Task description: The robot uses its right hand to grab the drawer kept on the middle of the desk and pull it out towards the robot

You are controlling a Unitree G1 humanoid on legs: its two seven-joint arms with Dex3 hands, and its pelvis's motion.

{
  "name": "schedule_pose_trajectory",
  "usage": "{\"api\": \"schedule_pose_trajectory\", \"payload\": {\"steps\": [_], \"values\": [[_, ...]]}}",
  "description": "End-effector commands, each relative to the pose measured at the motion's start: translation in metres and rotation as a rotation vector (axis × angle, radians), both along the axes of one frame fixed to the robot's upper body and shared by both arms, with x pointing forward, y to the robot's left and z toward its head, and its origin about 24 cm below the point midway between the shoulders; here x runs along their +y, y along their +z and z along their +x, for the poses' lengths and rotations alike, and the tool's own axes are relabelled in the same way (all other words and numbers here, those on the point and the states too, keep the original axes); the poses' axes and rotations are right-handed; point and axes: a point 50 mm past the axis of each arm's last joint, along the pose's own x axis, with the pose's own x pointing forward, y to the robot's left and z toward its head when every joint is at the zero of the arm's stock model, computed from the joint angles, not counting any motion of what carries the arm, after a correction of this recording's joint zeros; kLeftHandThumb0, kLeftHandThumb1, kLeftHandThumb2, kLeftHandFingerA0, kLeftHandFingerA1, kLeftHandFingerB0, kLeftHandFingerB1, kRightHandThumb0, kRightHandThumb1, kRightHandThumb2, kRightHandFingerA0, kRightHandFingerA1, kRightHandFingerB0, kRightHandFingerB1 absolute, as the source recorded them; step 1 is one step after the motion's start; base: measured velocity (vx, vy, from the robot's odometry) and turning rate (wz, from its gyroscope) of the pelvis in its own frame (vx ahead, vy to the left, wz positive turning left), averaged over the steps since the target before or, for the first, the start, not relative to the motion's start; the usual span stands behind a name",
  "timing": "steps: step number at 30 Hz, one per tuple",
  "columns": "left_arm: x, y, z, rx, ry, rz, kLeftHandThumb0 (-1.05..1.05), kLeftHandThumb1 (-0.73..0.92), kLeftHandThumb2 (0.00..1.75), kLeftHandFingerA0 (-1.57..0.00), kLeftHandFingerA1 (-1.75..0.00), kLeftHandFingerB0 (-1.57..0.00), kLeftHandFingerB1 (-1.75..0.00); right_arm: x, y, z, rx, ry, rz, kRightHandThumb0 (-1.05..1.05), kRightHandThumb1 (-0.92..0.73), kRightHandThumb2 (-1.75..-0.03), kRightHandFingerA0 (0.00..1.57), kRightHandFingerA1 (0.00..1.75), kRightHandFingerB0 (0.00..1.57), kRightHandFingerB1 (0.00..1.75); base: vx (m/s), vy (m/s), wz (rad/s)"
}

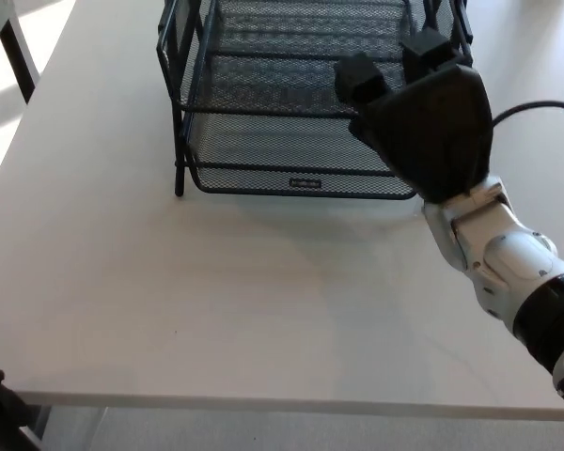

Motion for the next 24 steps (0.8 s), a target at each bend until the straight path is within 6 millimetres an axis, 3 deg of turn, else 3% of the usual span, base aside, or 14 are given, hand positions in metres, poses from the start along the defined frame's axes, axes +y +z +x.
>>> {"api": "schedule_pose_trajectory", "payload": {"steps": [1,6,18,20,24], "values": [[0.001,0.001,0.000,0.023,-0.031,0.032,-0.32,0.54,0.56,-0.82,-0.90,-0.80,-0.59,-0.014,-0.003,-0.018,-0.072,0.002,0.046,-0.48,-0.58,-0.64,0.94,1.36,0.85,1.05,0.00,0.000,0.00],[0.003,0.003,0.001,0.018,-0.025,0.031,-0.33,0.54,0.56,-0.79,-0.88,-0.79,-0.59,-0.018,-0.007,-0.029,-0.071,0.018,0.067,-0.47,-0.56,-0.62,0.95,1.33,0.90,0.93,0.00,0.000,0.00],[0.004,0.003,0.001,0.011,-0.034,0.037,-0.31,0.53,0.56,-0.81,-0.88,-0.80,-0.59,-0.027,-0.019,-0.046,-0.016,0.014,0.070,-0.46,-0.57,-0.57,0.98,1.23,0.91,0.90,0.00,0.000,0.00],[0.004,0.004,0.000,0.015,-0.035,0.050,-0.32,0.54,0.56,-0.79,-0.88,-0.78,-0.58,-0.027,-0.019,-0.048,-0.012,0.007,0.066,-0.46,-0.56,-0.57,0.97,1.24,0.90,0.96,0.00,0.000,0.00],[0.004,0.003,0.000,0.011,-0.030,0.032,-0.31,0.54,0.56,-0.80,-0.87,-0.79,-0.57,-0.026,-0.018,-0.048,-0.019,0.006,0.067,-0.47,-0.56,-0.58,0.99,1.25,0.93,0.87,0.00,0.000,0.00]]}}
